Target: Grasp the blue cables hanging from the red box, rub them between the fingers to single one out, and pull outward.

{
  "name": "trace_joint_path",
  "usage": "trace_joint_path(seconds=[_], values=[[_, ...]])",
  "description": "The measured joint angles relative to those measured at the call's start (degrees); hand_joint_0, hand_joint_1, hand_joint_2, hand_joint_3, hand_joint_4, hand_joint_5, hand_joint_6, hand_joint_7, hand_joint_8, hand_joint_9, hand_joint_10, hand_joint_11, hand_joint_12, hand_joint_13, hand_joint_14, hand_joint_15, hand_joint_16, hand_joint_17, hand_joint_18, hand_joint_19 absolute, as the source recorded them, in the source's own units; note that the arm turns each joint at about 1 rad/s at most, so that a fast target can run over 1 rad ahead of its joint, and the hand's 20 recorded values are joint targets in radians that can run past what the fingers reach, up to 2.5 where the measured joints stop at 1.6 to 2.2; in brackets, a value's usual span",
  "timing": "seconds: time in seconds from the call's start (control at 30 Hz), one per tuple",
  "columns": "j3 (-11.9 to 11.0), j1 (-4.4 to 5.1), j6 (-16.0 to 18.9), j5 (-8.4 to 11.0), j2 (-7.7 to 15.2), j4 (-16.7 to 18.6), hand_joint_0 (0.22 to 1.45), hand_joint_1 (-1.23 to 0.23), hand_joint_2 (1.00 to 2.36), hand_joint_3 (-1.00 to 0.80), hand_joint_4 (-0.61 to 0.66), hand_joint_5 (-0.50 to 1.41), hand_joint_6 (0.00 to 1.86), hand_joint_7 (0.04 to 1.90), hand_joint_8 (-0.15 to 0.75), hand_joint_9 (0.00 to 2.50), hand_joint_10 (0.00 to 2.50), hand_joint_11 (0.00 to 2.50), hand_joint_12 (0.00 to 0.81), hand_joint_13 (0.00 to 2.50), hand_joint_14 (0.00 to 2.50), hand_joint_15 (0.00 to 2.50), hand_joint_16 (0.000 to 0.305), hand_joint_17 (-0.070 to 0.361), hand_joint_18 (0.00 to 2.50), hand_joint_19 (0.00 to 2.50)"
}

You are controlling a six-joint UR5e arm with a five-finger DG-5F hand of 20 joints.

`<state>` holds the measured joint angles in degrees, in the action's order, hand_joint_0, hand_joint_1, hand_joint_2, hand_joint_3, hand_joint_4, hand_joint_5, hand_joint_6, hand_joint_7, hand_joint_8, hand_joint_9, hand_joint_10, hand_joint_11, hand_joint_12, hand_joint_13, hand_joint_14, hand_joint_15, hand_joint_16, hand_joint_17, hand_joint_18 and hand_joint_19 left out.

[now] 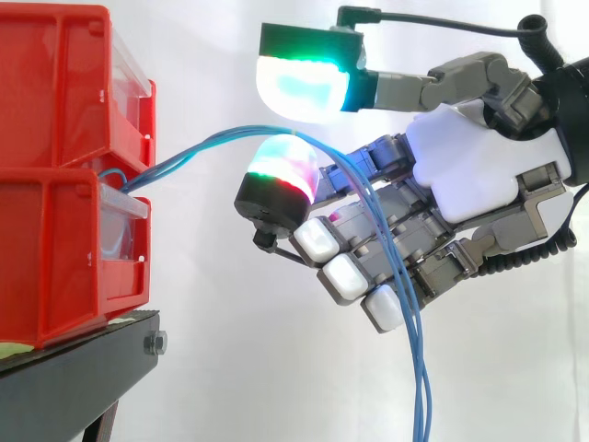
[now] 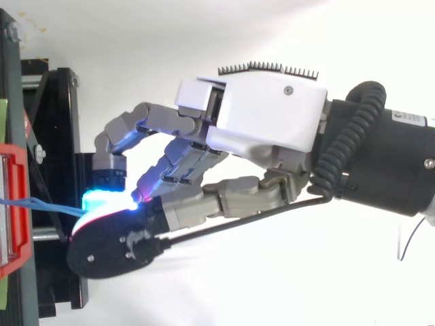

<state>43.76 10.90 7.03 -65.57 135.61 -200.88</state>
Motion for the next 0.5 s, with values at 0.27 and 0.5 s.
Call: trace_joint_path(seconds=[0.27, 0.5], values=[[0.0, 0.01, 0.0, 0.0, 0.0, 0.0, 0.53, -0.63, 1.01, -0.32, 0.1, -0.15, 0.85, 1.12, 0.319, 0.98, 0.01, 0.48, 0.418, 0.94, 0.02, 0.59, 0.049, 0.11, 0.82, 0.62], [0.0, 0.0, 0.0, -0.08, 0.0, -0.1, 0.53, -0.68, 1.01, -0.36, 0.12, -0.17, 0.86, 1.07, 0.314, 0.94, 0.01, 0.49, 0.411, 0.9, 0.02, 0.58, 0.049, 0.111, 0.79, 0.6]])
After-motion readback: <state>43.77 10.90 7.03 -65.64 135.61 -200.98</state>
